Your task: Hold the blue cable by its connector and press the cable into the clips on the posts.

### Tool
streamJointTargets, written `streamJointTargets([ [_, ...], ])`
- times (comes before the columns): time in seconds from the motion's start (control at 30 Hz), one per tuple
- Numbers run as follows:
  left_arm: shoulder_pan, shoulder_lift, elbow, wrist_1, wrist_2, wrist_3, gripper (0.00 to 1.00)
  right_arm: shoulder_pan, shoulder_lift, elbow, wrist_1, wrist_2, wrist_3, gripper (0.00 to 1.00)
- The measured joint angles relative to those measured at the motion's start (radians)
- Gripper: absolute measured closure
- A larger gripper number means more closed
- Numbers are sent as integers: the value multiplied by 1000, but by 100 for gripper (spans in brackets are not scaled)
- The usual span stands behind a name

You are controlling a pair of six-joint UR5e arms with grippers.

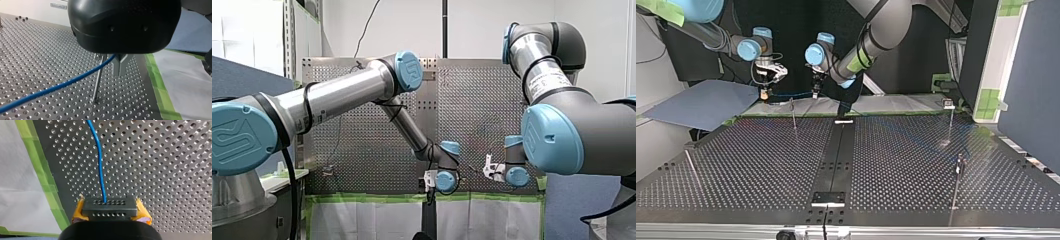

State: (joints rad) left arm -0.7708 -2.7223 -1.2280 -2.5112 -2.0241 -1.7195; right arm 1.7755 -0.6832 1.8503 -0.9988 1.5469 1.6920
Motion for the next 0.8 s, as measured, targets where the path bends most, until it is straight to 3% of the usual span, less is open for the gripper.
streamJointTargets([
  [0.4,-13,-1,20,7,-3,-16,100,-8,10,0,-40,-8,17,100],
  [0.53,-13,-1,21,10,-5,-19,100,-13,17,-1,-73,-15,32,100],
  [0.8,-10,-1,21,13,-17,-29,100,-18,63,-25,-91,-20,30,100],
])
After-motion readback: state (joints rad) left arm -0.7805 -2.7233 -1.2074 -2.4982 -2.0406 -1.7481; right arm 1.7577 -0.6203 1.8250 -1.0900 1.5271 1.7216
